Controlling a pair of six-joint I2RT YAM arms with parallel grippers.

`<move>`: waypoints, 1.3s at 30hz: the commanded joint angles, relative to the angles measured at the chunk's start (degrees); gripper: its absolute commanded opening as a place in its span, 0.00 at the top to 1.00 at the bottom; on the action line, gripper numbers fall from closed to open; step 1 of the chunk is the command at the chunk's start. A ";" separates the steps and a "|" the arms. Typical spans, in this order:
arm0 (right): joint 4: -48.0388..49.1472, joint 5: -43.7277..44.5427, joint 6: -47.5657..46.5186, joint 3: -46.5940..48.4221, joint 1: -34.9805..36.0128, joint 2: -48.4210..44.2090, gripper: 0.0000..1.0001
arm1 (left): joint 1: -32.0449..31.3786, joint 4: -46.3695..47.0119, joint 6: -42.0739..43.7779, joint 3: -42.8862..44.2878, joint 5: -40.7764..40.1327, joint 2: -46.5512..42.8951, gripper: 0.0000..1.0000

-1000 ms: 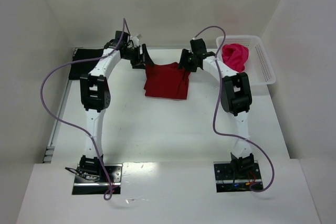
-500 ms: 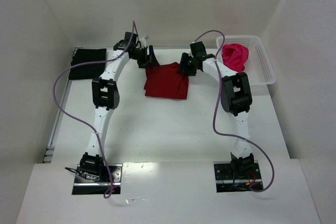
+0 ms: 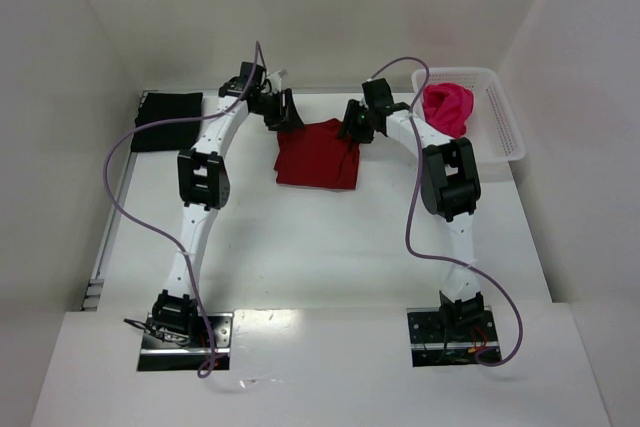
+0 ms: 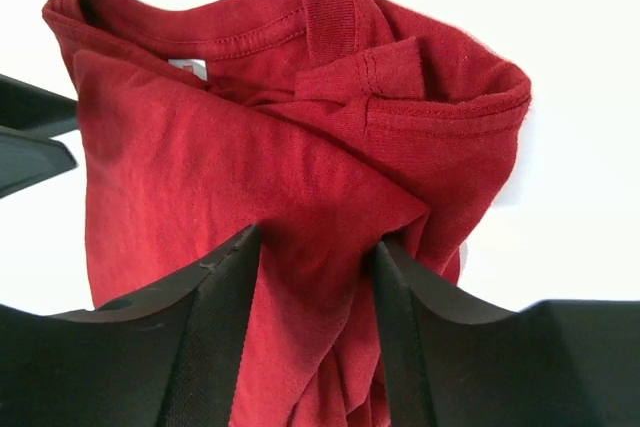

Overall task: Fold and stack the t-shirts
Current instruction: Fold the long partially folded tshirt into a neat square

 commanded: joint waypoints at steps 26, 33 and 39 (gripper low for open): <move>2.84 4.69 0.76 8.14 -0.34 -3.83 0.94 | 1.75 -0.72 -1.86 8.54 -5.04 -2.80 1.00; 2.05 6.09 0.23 13.41 -0.86 -0.84 0.92 | 2.81 0.50 -3.96 10.47 -5.65 -1.49 1.00; 0.83 7.59 0.23 18.33 -1.92 4.42 0.89 | 3.95 4.55 -6.77 10.47 -5.66 0.62 1.00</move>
